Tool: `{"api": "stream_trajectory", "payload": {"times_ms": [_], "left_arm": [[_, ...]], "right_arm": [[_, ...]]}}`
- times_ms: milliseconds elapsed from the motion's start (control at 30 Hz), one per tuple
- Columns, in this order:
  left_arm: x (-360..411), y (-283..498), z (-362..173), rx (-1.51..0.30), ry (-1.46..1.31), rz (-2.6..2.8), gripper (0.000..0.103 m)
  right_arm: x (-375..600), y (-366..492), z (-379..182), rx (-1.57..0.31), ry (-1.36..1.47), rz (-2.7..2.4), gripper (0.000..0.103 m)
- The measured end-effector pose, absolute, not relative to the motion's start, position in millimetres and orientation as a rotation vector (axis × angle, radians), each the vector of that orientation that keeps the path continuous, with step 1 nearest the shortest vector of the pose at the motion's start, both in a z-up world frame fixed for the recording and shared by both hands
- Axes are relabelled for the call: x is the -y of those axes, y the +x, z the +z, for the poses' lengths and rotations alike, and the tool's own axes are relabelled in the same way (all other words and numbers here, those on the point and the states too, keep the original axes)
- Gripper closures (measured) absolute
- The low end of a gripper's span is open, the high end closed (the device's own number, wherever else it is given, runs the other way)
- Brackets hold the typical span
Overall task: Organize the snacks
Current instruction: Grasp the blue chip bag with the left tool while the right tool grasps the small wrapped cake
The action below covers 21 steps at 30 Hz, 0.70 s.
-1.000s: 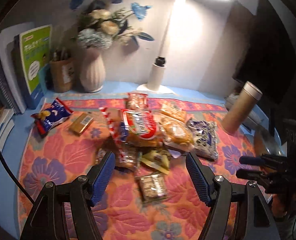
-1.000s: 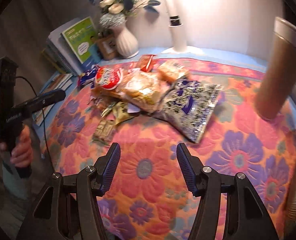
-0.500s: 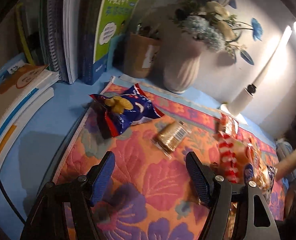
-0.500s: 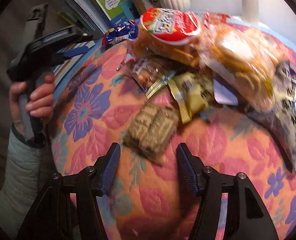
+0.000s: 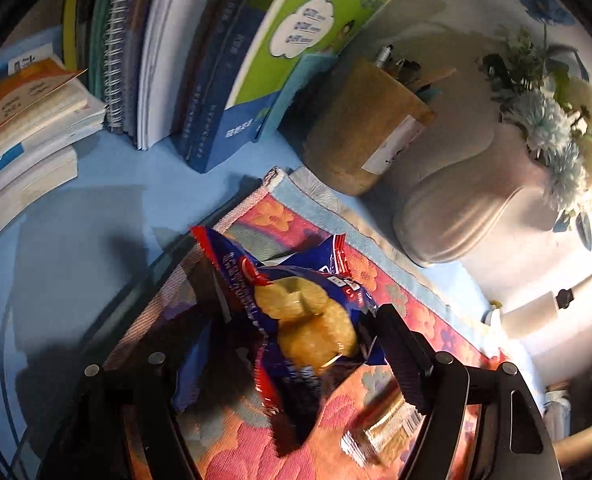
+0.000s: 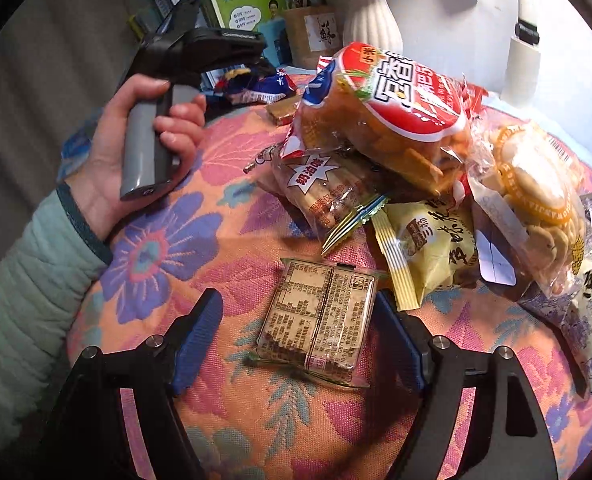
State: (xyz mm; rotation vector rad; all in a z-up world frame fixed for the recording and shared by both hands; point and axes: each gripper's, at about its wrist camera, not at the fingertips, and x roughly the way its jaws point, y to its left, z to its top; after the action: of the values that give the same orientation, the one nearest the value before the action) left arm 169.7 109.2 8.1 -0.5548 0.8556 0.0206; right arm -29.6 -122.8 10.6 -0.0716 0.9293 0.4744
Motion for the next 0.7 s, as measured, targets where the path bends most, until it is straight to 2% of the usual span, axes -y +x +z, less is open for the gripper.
{"api": "stream_trajectory", "payload": {"times_ms": [67, 100, 133, 233, 533, 700], "left_arm": [[-102.3, 170.3, 9.7, -0.849, -0.499, 0.032, 0.030], [-101.1, 170.1, 10.6, -0.845, -0.491, 0.024, 0.040], [-101.0, 169.4, 11.2, -0.843, -0.493, 0.009, 0.042], [-102.8, 167.1, 12.5, -0.839, -0.497, 0.007, 0.048], [-103.5, 106.2, 35.3, -0.831, -0.496, -0.021, 0.054], [-92.7, 57.2, 56.5, -0.815, -0.463, -0.082, 0.055]], "right_arm": [[112.5, -33.0, 8.7, -0.916, -0.136, 0.427, 0.031], [109.3, -33.8, 8.3, -0.907, -0.160, 0.406, 0.037], [108.4, -34.7, 8.8, -0.900, -0.166, 0.396, 0.046], [110.0, -34.9, 8.5, -0.889, -0.138, 0.390, 0.060], [132.7, -57.5, 11.9, -0.905, -0.101, 0.418, 0.060], [162.5, -80.9, 18.6, -0.917, 0.009, 0.414, 0.061]]}}
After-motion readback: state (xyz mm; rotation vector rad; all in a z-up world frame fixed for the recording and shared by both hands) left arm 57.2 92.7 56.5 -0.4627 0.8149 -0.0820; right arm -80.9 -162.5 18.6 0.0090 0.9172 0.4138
